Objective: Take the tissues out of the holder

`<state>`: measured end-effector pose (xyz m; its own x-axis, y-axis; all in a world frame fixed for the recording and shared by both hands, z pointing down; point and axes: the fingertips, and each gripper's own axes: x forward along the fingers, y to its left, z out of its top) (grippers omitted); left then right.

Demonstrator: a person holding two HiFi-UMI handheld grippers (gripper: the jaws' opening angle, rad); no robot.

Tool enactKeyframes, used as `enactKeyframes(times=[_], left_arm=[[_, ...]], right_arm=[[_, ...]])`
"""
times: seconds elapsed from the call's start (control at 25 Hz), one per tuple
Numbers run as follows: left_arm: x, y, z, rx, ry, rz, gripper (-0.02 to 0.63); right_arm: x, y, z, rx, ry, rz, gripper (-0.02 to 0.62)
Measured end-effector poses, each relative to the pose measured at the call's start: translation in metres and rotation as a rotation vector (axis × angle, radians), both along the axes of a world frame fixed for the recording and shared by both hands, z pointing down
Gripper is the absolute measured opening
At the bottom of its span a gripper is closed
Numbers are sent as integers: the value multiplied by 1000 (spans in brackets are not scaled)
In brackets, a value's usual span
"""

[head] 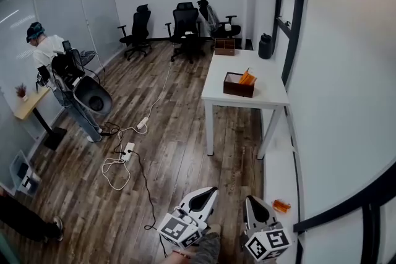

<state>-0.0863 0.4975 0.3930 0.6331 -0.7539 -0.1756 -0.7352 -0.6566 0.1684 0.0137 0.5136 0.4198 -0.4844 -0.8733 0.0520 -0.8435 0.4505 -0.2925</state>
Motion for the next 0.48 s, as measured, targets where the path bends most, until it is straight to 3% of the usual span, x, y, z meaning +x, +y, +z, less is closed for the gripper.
enactKeyframes(times=[0.48], left_arm=[[8,-105,4,-2,15,46,2]], right_arm=[[9,-103,-9,21,20,33,6]])
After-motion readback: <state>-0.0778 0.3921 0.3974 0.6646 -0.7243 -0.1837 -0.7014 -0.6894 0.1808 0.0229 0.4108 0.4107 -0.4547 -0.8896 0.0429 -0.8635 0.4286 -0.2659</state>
